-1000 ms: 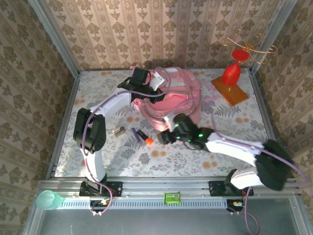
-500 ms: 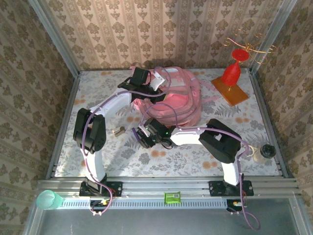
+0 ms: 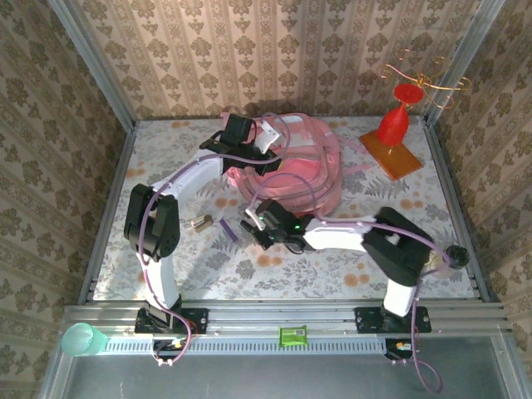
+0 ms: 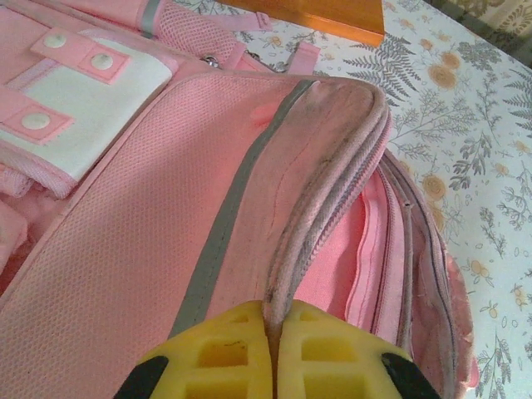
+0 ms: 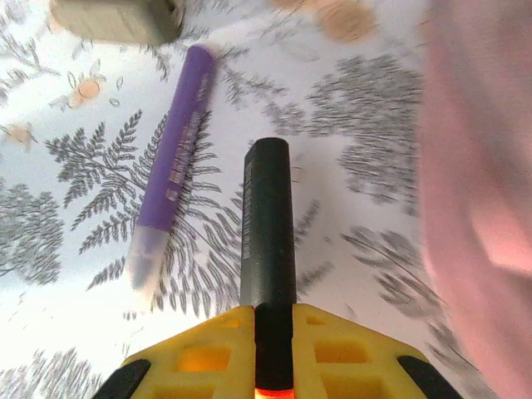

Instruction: Pack the student bag

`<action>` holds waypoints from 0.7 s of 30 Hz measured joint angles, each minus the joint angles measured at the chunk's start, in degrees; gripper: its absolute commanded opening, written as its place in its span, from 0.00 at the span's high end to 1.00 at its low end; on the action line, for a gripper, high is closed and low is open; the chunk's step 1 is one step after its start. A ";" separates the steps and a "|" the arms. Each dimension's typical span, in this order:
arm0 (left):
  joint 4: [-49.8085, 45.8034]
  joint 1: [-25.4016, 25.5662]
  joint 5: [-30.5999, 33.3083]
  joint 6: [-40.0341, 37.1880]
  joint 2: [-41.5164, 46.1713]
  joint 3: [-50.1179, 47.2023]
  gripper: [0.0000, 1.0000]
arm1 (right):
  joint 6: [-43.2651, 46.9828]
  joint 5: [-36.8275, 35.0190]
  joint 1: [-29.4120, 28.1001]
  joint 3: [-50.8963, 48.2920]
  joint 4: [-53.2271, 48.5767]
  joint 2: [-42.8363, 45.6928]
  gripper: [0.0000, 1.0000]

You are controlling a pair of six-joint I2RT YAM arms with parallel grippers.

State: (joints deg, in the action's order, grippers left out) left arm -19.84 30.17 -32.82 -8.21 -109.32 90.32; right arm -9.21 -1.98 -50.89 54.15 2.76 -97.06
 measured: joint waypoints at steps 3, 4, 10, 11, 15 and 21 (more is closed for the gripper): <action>0.17 -0.28 -0.26 1.03 0.00 0.11 1.00 | -1.75 1.16 4.33 -4.09 -0.46 10.43 0.88; 0.17 -0.35 -0.37 1.25 0.02 0.17 1.00 | -2.40 1.49 6.32 -4.96 -0.39 13.38 0.89; 0.94 -0.83 -2.16 4.63 0.07 1.14 1.00 | -6.34 1.79 18.73 -3.96 -1.70 19.32 0.90; 1.09 -0.94 -2.56 5.46 0.07 1.40 1.00 | -7.48 1.95 20.04 -2.95 -2.10 18.27 0.90; 1.55 -1.07 -3.32 8.52 0.07 2.91 1.00 | -11.10 2.89 21.88 3.21 -4.85 11.65 0.89; 2.38 -1.01 -4.85 12.76 0.07 5.38 1.00 | -20.13 5.97 22.80 9.31 -5.01 4.57 0.88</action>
State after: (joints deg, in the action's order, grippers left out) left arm -17.45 29.17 -37.67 4.56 -109.25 95.70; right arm -29.34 3.99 -28.10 63.46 -2.24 -92.49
